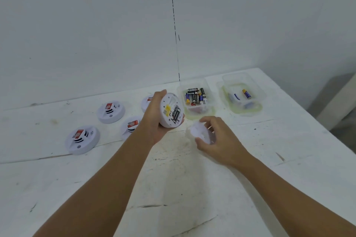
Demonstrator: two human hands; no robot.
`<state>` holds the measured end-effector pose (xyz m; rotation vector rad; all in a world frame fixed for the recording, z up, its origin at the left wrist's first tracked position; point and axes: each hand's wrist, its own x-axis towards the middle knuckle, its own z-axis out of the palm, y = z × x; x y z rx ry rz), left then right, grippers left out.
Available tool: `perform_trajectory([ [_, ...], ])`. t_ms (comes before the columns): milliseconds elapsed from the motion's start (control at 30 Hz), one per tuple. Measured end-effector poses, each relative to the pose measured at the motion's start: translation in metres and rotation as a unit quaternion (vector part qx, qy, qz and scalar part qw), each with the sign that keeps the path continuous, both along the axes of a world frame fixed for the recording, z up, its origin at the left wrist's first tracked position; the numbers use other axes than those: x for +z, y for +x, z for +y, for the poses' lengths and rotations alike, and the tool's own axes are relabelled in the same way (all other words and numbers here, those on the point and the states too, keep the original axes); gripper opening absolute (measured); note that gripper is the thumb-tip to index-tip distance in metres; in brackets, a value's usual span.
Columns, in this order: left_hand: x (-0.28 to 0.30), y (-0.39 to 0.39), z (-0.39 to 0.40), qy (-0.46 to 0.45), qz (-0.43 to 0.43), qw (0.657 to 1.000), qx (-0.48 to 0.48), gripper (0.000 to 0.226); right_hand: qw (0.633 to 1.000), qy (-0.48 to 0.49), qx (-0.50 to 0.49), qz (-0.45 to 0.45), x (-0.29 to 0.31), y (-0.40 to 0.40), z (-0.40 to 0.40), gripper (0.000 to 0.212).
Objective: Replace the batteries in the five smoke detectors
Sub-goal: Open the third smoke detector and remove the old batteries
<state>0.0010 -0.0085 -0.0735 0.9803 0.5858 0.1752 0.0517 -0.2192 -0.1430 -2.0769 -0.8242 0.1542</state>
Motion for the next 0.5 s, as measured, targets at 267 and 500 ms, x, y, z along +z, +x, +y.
perform_trajectory([
  [267,-0.005,-0.004,0.005,-0.025,0.008,1.0,0.009,0.038,0.993,-0.067,0.088,-0.039,-0.003,0.001,0.013,0.046],
  [500,-0.006,-0.007,0.0,-0.022,0.009,1.0,0.0,0.037,0.996,0.091,0.007,0.008,0.017,0.001,0.035,0.008],
])
